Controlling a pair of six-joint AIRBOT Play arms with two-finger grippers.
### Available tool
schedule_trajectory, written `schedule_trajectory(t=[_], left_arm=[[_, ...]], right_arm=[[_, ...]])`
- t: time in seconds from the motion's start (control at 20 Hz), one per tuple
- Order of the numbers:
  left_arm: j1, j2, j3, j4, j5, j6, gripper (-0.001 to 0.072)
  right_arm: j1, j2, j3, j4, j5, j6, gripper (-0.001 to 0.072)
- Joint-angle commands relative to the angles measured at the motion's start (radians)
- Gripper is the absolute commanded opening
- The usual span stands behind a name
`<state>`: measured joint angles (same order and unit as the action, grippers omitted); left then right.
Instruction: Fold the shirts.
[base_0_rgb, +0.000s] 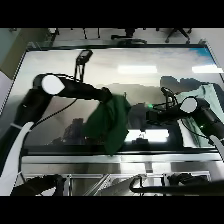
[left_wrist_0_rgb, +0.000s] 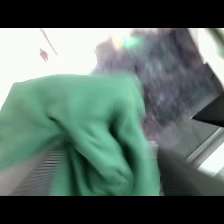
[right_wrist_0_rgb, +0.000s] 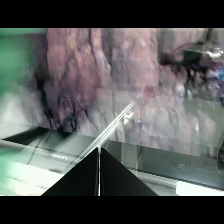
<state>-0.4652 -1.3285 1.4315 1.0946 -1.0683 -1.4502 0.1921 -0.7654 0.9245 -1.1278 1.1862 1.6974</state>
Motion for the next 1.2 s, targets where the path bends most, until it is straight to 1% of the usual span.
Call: schedule_trajectory(t=[0.0,0.1,0.15,0.25,0.3,0.4,0.55,0.6,0.7,0.85,0.9,1.0,1.15], left_arm=[[0.006,-0.122,0.051,0.002,-0.062,-0.040,0.0702],[0.066,-0.138,0.116,0.003,-0.208,-0.040,0.0703],[0.097,-0.138,0.134,0.003,-0.283,-0.040,0.0703],[0.141,-0.109,0.092,0.002,-0.386,-0.040,0.0702],[0.151,-0.082,0.031,0.002,-0.407,-0.031,0.0703],[0.152,-0.016,-0.126,0.004,-0.397,0.002,0.0702],[0.152,0.077,-0.389,0.003,-0.304,0.007,0.0703],[0.152,0.103,-0.471,0.004,-0.264,0.011,0.0703],[0.153,0.139,-0.599,0.004,-0.172,0.011,0.0703],[0.152,0.150,-0.709,-0.001,-0.024,0.010,0.0702],[0.152,0.149,-0.733,-0.020,0.027,0.010,0.0703],[0.153,0.149,-0.770,-0.072,0.147,0.011,0.0703],[0.152,0.149,-0.775,-0.116,0.285,0.012,0.0702]], right_arm=[[0.001,-0.010,0.001,0.012,0.011,-0.006,0.0016],[0.001,-0.001,0.001,0.073,0.035,-0.083,0.0017],[0.001,0.000,0.001,0.103,0.056,-0.114,0.0060],[0.009,-0.002,-0.013,0.112,0.086,-0.127,0.0496],[0.021,-0.002,-0.031,0.113,0.085,-0.128,0.0529],[0.059,-0.006,-0.074,0.112,0.051,-0.156,0.0529],[0.101,-0.047,-0.101,0.116,-0.036,-0.245,0.0529],[0.101,-0.066,-0.101,0.120,-0.067,-0.259,0.0529],[0.101,-0.115,-0.101,0.119,-0.135,-0.259,0.0529],[0.101,-0.192,-0.099,0.121,-0.211,-0.264,0.0529],[0.103,-0.216,-0.098,0.136,-0.235,-0.294,0.0529],[0.103,-0.256,-0.098,0.214,-0.283,-0.404,0.0530],[0.103,-0.312,-0.098,0.393,-0.321,-0.580,0.0529]])
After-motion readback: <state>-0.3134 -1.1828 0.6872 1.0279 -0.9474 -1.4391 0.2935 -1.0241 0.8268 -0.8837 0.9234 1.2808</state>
